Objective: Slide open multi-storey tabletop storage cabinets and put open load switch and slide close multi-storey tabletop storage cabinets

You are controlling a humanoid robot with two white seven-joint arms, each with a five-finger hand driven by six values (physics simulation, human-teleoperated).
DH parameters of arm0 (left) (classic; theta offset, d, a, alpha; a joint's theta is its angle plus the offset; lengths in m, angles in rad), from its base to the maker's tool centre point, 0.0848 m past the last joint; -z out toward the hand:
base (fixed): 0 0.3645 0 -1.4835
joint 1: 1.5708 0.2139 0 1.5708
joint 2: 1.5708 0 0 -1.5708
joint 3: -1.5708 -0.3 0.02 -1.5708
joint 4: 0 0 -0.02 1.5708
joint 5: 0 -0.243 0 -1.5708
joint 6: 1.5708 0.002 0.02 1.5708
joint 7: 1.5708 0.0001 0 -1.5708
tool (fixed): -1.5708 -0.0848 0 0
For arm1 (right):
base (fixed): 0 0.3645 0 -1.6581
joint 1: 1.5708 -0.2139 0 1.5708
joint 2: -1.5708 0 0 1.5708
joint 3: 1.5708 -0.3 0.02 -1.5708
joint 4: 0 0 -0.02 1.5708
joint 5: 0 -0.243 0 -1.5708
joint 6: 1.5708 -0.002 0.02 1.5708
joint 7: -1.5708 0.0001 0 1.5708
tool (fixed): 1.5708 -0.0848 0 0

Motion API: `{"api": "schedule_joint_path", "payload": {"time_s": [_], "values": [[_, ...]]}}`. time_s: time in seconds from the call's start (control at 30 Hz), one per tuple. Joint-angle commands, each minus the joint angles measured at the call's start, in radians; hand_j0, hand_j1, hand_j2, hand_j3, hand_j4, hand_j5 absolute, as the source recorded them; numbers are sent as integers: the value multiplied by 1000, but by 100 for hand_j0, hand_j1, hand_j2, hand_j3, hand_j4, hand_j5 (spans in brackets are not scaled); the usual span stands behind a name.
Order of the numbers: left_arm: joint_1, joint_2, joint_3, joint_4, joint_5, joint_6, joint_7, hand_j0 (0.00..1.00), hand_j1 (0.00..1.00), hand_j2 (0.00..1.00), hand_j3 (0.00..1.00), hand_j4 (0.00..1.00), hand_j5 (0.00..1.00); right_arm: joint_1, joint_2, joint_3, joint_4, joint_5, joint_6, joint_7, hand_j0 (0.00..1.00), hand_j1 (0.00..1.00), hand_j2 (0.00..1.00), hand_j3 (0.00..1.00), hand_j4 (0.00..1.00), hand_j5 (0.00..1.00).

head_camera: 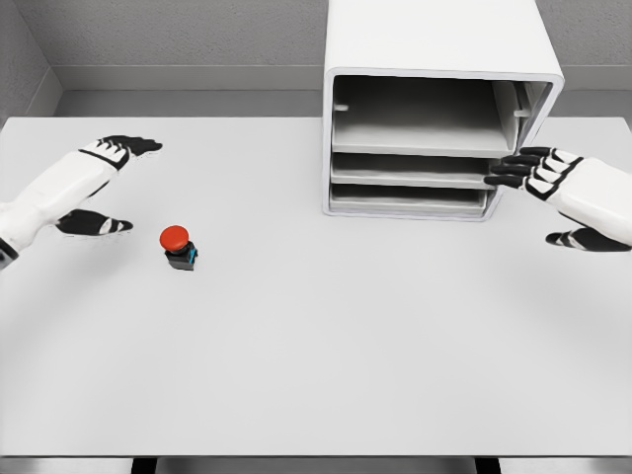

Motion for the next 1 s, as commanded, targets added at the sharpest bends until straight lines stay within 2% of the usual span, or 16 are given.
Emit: {"api": "schedule_joint_path", "payload": {"time_s": [0.0, 0.1, 0.17, 0.2, 0.27, 0.37, 0.43, 0.6, 0.73, 0.8, 0.87, 0.97], "values": [[0, -44, 9, -6, 7, 2, -18, 100, 100, 100, 100, 100, 100, 0, 8, 22, -1, -20, 1, -1, 85, 85, 85, 85, 85, 85], [-5, -38, 9, -12, 8, 2, -18, 100, 100, 100, 100, 100, 100, -3, 8, 27, -1, -28, 1, -1, 72, 72, 72, 72, 72, 72], [-3, -3, 1, -23, 2, 2, -18, 100, 100, 100, 100, 100, 100, -21, 10, 40, -1, -28, 1, 1, 72, 72, 72, 72, 72, 72], [12, 60, -4, -46, -3, 2, -18, 100, 100, 100, 100, 100, 100, -54, 17, 73, -1, -27, 1, 1, 72, 72, 72, 72, 72, 72], [17, 83, -39, -58, -10, 2, -18, 100, 100, 100, 100, 100, 100, -98, 48, 116, 1, -22, 1, 3, 72, 72, 72, 72, 72, 72], [31, 129, -43, -69, -12, 2, -18, 100, 100, 100, 100, 100, 100, -120, 71, 126, 1, -19, 1, 3, 72, 72, 72, 72, 72, 72], [38, 131, -53, -100, -15, 2, -18, 100, 100, 100, 100, 100, 100, -155, 80, 165, 1, -20, 1, 3, 72, 72, 72, 72, 72, 72], [41, 126, -63, -80, -30, 2, -18, 100, 100, 100, 100, 100, 100, -176, 142, 179, -1, -16, 1, 4, 72, 72, 72, 72, 72, 72], [41, 123, -154, -80, -23, 2, -18, 100, 100, 100, 100, 100, 100, -207, 162, 209, 1, -13, 1, 4, 73, 73, 73, 73, 73, 73], [43, 121, -168, -89, -20, 2, -18, 100, 100, 100, 100, 100, 100, -247, 172, 246, 5, -16, 1, 4, 73, 73, 73, 73, 73, 73], [49, 121, -180, -94, -18, 2, -18, 94, 94, 94, 94, 94, 94, -267, 172, 255, 5, -17, 1, 3, 73, 73, 73, 73, 73, 73], [74, 123, -180, -118, -18, 2, -18, 94, 94, 94, 94, 94, 94, -287, 191, 268, 9, -19, 1, 3, 73, 73, 73, 73, 73, 73]]}}
